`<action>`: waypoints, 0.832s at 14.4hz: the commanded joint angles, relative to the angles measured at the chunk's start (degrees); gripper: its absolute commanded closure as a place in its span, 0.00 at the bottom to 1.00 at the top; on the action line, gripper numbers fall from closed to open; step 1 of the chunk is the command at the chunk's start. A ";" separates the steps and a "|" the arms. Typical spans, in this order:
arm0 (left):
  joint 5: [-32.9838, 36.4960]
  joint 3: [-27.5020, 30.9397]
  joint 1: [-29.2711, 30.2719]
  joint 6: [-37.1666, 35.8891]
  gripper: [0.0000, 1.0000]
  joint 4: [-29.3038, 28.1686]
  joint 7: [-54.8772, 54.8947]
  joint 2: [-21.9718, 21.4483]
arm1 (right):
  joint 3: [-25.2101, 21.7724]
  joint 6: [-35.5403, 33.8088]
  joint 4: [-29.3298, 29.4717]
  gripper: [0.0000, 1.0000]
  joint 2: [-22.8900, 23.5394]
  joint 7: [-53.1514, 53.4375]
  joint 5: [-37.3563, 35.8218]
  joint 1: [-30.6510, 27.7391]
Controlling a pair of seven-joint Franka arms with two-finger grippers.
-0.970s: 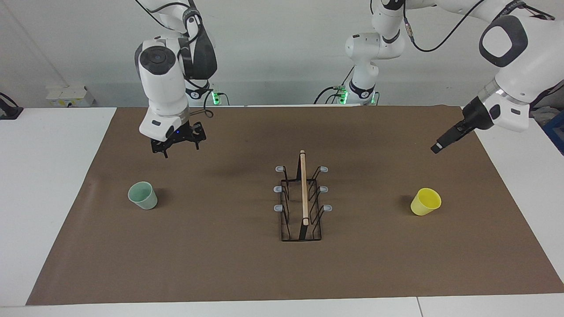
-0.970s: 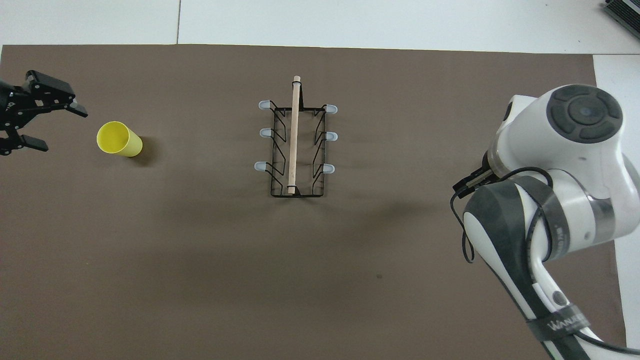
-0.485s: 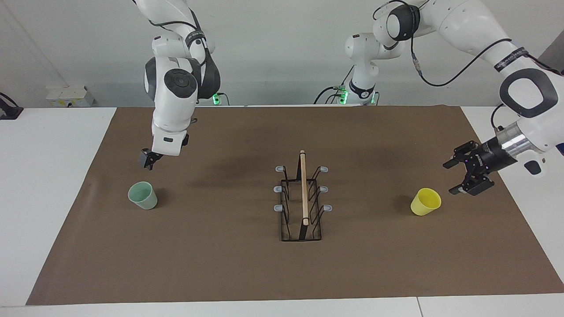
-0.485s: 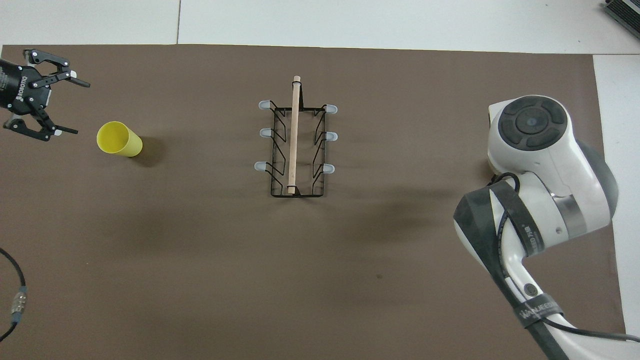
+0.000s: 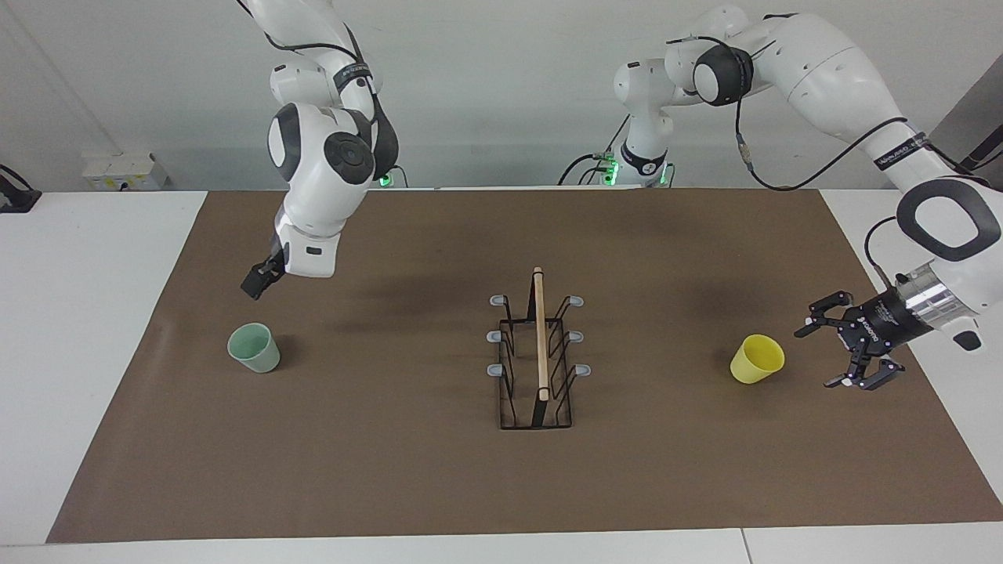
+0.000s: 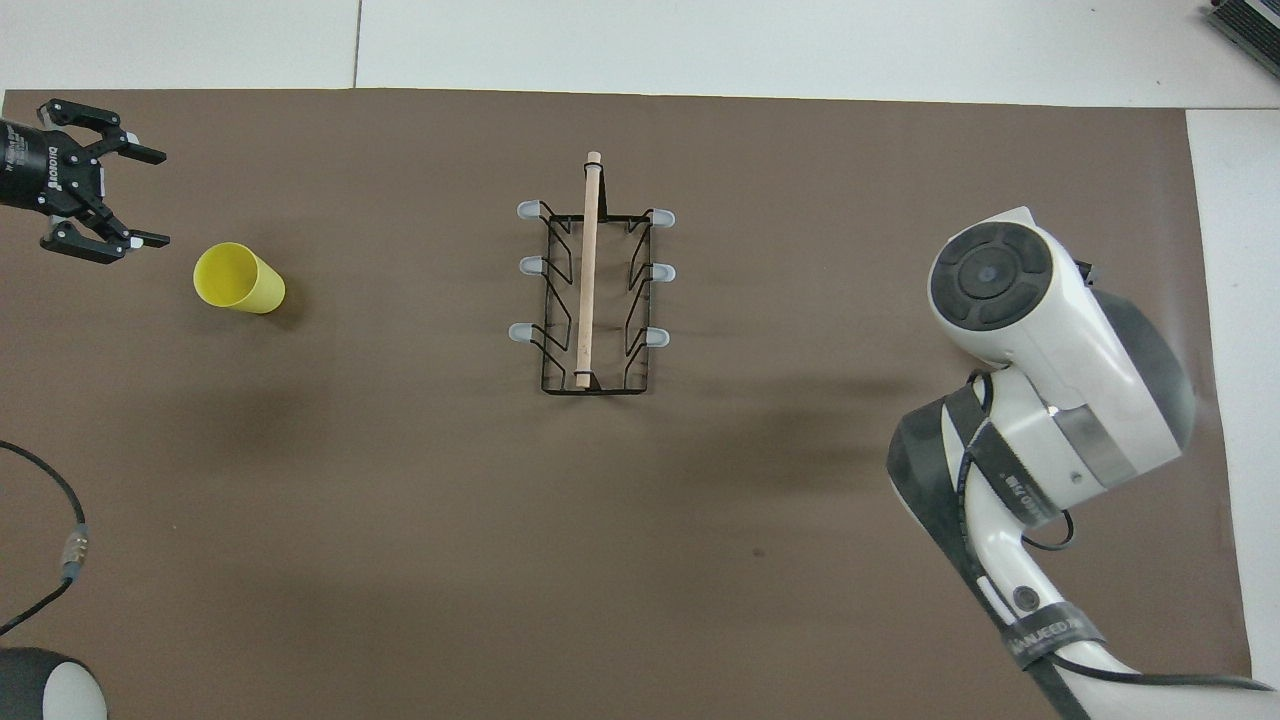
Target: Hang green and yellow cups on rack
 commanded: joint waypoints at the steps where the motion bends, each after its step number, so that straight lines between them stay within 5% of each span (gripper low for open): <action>1: -1.78 1.11 2.03 0.81 0.00 2.12 -2.62 2.18 | 0.11 -0.08 -1.71 0.00 2.10 -3.09 -5.92 2.22; 7: -3.18 1.11 2.92 1.61 0.00 -3.32 -2.01 3.06 | 0.11 8.26 -12.15 0.00 2.90 -2.13 -17.95 4.07; 12: -5.90 1.11 3.62 1.87 0.00 -14.56 11.59 -2.12 | 0.11 8.44 -11.91 0.00 10.37 -1.60 -27.46 6.27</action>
